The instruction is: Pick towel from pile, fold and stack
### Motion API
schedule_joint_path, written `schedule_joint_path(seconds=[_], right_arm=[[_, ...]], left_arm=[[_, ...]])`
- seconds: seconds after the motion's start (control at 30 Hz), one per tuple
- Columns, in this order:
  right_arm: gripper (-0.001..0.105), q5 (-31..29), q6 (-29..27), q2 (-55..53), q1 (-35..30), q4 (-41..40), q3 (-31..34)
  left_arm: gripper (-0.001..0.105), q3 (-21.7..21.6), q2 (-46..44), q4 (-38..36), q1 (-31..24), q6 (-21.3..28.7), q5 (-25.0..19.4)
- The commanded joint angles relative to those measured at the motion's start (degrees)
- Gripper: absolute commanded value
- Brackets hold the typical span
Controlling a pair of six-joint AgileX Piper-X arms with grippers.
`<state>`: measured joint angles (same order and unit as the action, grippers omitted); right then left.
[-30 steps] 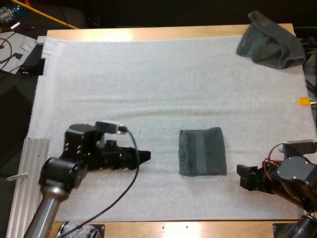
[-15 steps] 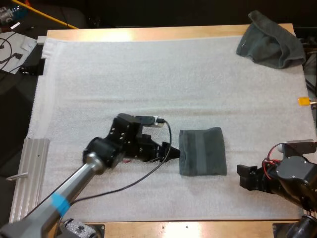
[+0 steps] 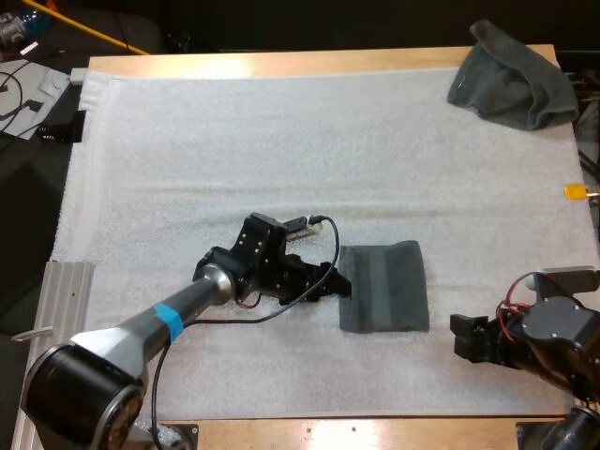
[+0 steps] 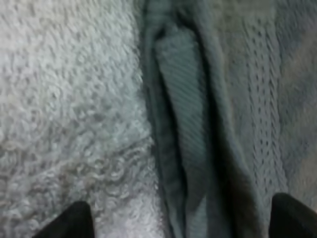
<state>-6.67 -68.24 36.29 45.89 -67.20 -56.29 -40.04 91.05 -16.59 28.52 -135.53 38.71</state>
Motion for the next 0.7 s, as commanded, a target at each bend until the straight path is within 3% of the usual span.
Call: schedule_joint_path(seconds=[0.0, 0.3, 0.57, 0.67], right_arm=[[0.067, -0.1, -0.1, -0.1, 0.1, -0.5, -0.4], [0.067, -0.1, -0.2, -0.1, 0.0, -0.5, -0.5], [0.067, 0.0, -0.1, -0.2, 0.1, -1.2, -0.3], [0.067, 0.0, -0.2, -0.2, 0.1, -1.0, -0.3]], left_arm=[[0.071, -0.5, 0.9, 0.6, 0.1, -0.9, 0.7], [0.071, -2.8, 3.2, 2.7, 5.9, -5.7, 0.0], [0.070, -9.0, 8.1, 1.9, 11.4, -8.2, 0.3], [0.058, -9.4, 8.2, 1.3, 11.8, -8.1, 0.5]])
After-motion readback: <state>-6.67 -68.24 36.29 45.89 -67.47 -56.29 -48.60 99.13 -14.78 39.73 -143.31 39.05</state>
